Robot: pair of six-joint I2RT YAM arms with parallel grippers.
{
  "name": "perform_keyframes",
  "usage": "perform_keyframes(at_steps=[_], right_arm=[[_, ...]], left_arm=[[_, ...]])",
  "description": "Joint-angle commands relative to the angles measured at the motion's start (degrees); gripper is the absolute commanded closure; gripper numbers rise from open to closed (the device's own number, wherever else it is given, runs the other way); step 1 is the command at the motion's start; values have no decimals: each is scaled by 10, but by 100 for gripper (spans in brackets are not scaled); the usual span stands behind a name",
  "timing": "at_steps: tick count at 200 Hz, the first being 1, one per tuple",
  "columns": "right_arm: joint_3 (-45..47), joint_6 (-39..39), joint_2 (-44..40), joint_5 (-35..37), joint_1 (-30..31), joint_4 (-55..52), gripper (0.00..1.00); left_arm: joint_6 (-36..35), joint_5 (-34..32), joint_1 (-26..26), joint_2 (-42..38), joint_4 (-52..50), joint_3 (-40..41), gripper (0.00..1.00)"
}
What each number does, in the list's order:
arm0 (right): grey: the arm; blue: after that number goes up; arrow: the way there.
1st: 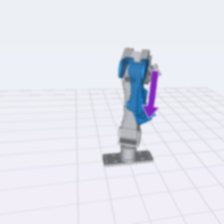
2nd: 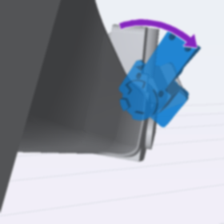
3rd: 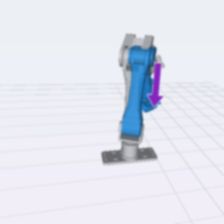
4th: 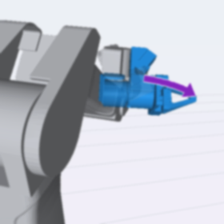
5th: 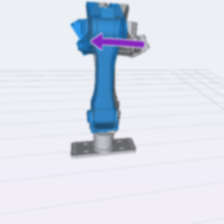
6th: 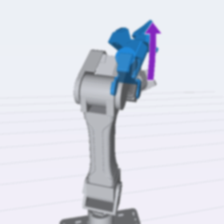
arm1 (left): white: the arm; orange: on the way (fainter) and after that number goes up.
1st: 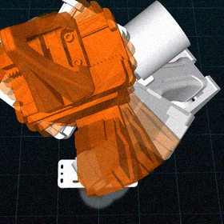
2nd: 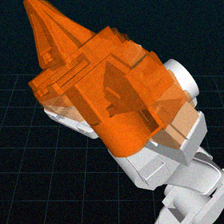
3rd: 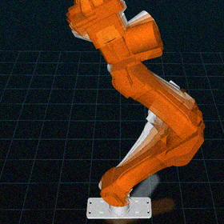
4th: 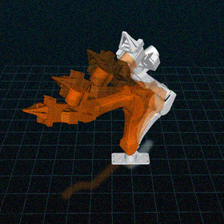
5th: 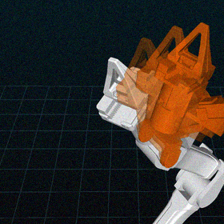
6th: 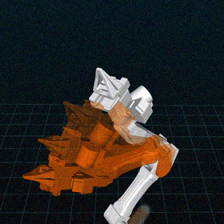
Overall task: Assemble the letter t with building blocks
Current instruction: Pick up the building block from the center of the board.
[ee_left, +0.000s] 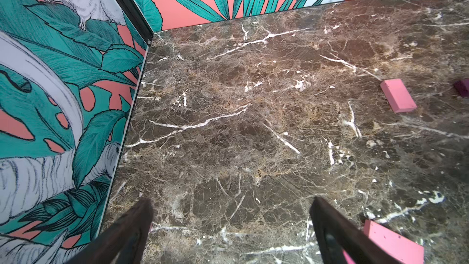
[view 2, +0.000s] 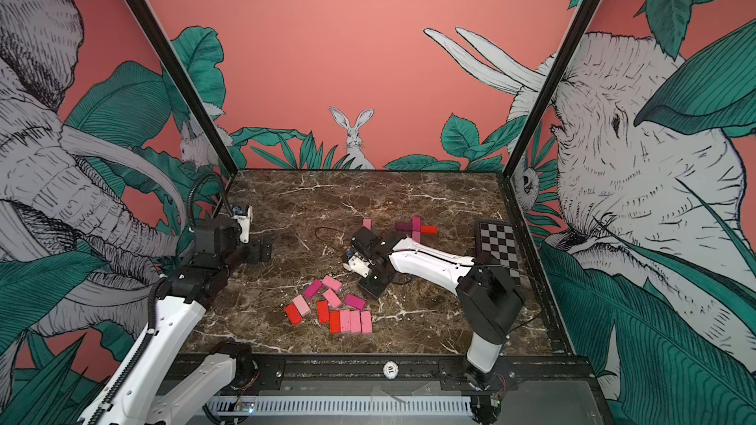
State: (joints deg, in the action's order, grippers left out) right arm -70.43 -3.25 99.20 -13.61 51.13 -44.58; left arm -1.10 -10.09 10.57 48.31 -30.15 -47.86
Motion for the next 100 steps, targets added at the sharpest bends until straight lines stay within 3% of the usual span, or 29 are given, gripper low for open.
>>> perform_keyframes(at_steps=[1,100], right_arm=[[3,1,13,5,16,27,50],[6,35,66,-10,58,114,56]], left_arm=[[-3,-2,0,-9,0,2,1],[-4,-5,-1,-13,-1,4,1]])
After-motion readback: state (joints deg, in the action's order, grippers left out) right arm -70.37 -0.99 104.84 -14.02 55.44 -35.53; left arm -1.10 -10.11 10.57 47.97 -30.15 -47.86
